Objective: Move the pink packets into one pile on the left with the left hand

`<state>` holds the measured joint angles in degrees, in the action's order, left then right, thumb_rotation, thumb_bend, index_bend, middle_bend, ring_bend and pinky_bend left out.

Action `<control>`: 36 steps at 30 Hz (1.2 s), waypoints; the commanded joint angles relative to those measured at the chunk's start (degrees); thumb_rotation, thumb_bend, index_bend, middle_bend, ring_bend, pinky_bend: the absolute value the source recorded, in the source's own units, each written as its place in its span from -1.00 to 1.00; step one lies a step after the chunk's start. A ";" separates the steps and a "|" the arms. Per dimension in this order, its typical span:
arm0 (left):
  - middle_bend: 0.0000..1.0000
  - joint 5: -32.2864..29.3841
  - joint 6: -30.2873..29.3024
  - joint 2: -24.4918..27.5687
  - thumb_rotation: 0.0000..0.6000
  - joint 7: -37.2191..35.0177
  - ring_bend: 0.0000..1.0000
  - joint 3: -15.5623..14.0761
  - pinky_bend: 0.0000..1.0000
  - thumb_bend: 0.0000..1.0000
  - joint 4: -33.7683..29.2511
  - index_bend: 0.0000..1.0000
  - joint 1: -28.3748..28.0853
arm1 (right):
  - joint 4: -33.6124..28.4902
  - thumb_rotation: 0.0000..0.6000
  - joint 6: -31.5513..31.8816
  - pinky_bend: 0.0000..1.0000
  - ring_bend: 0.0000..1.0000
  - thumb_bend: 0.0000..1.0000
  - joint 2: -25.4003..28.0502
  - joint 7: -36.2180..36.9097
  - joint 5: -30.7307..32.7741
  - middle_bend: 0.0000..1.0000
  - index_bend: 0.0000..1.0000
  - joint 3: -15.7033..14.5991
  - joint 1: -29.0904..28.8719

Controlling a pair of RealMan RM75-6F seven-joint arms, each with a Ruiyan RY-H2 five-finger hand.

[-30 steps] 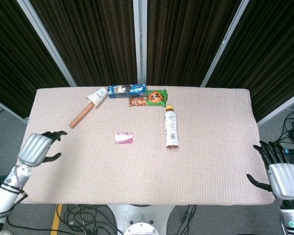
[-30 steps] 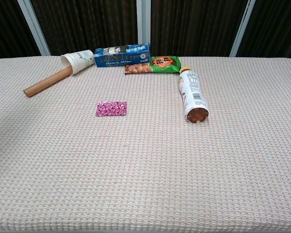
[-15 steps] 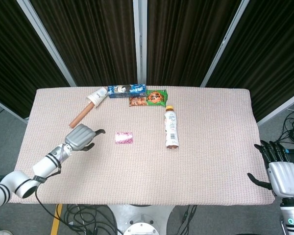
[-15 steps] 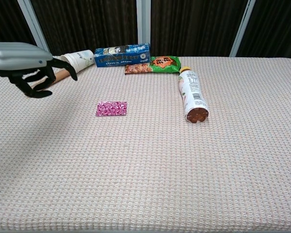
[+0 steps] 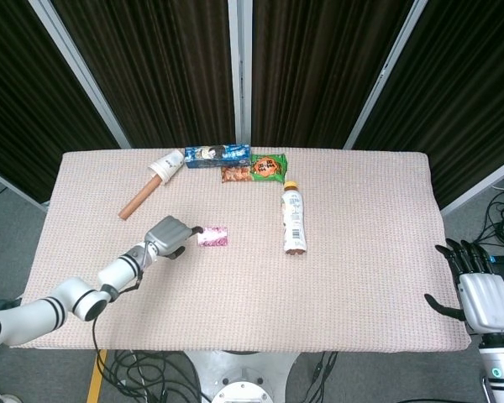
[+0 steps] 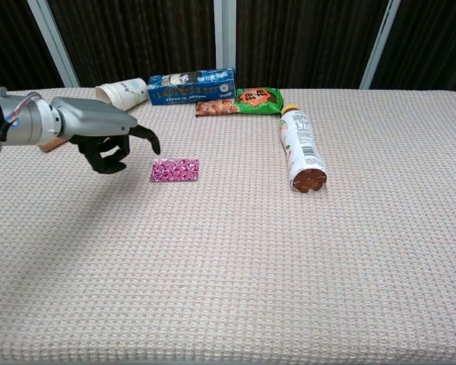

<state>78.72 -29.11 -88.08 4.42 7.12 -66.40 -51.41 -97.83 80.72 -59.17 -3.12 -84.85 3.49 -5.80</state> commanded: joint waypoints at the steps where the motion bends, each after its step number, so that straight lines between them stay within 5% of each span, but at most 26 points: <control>1: 0.71 -1.69 0.98 -1.31 1.00 1.51 0.64 0.49 0.96 0.10 1.02 -0.51 -1.43 | 0.08 0.69 -0.24 -1.00 -1.00 -0.79 -0.05 -0.01 0.22 -0.84 -0.70 0.03 -0.13; 20: 0.71 -14.07 6.03 -7.69 1.00 10.89 0.64 -1.40 0.96 0.10 8.80 -0.51 -7.70 | 1.17 0.66 -0.83 -1.00 -1.00 -0.79 0.09 1.19 1.43 -0.84 -0.70 0.02 -0.25; 36: 0.71 -22.14 3.67 -3.33 1.00 19.63 0.64 -7.07 0.96 0.10 -1.27 -0.51 -9.94 | 1.08 0.66 -0.70 -1.00 -1.00 -0.79 0.09 1.34 0.99 -0.84 -0.70 -0.32 -0.21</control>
<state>57.86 -24.93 -92.21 22.89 0.95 -66.31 -60.88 -96.74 80.03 -59.08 -1.78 -83.87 3.17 -6.01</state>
